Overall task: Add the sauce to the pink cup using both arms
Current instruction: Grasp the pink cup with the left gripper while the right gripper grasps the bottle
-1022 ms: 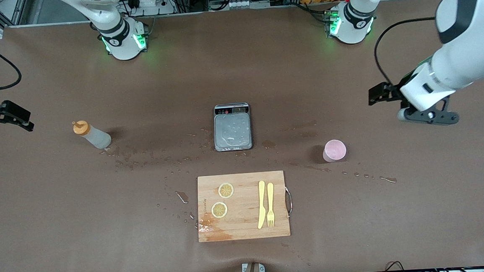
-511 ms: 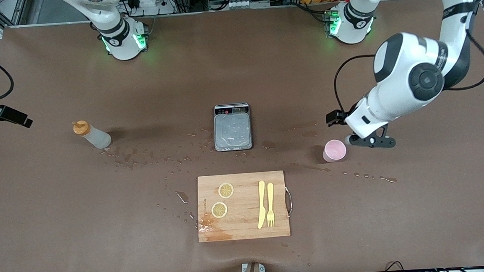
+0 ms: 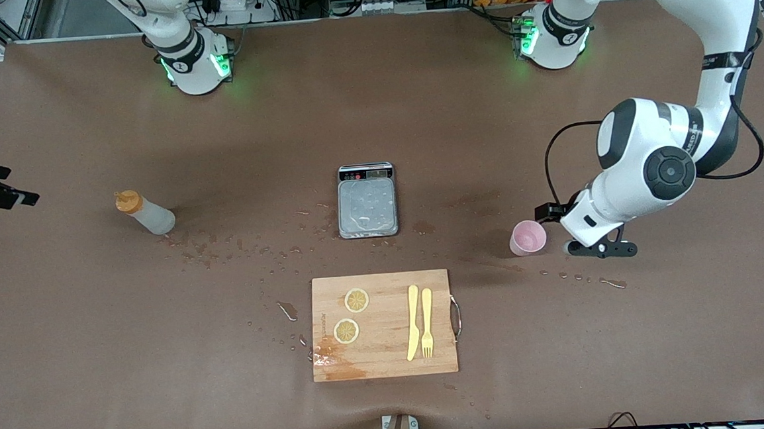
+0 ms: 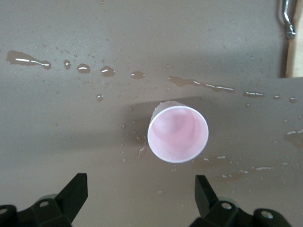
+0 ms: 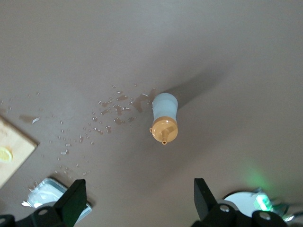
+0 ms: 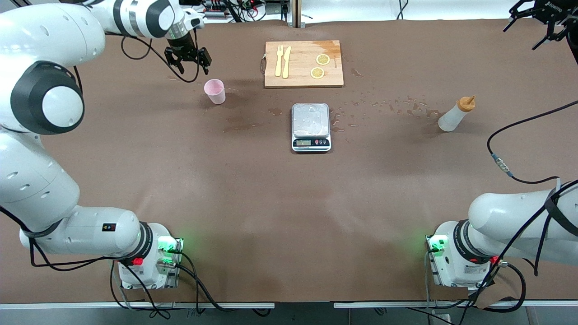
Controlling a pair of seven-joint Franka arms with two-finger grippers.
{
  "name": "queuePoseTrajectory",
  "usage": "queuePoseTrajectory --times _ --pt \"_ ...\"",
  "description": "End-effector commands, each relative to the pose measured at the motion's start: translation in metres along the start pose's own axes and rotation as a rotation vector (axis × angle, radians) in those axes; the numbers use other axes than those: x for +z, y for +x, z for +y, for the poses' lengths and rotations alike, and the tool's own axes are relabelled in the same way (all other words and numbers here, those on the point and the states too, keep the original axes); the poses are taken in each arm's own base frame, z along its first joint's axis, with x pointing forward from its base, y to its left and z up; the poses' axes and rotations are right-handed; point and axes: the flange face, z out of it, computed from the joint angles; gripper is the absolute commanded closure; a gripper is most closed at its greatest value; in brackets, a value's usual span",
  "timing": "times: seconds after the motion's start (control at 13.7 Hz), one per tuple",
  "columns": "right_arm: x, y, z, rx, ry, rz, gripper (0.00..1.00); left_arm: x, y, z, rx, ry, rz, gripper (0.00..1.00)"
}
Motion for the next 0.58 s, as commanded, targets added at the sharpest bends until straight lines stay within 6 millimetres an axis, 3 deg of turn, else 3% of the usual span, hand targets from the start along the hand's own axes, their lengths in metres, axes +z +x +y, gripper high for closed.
queuePoseTrajectory --times 0.0,0.36,0.51 --pt "0.022 0.022 0.008 0.193 0.013 -0.083 0.00 0.017 0.004 -0.001 -0.002 0.005 0.045 0.00" --pt "0.072 0.078 0.080 0.382 0.222 -0.467 0.00 0.059 0.011 -0.002 -0.005 -0.015 0.055 0.00" --pt "0.084 0.089 0.092 0.415 0.259 -0.529 0.00 0.069 0.014 -0.003 -0.007 -0.020 0.059 0.00"
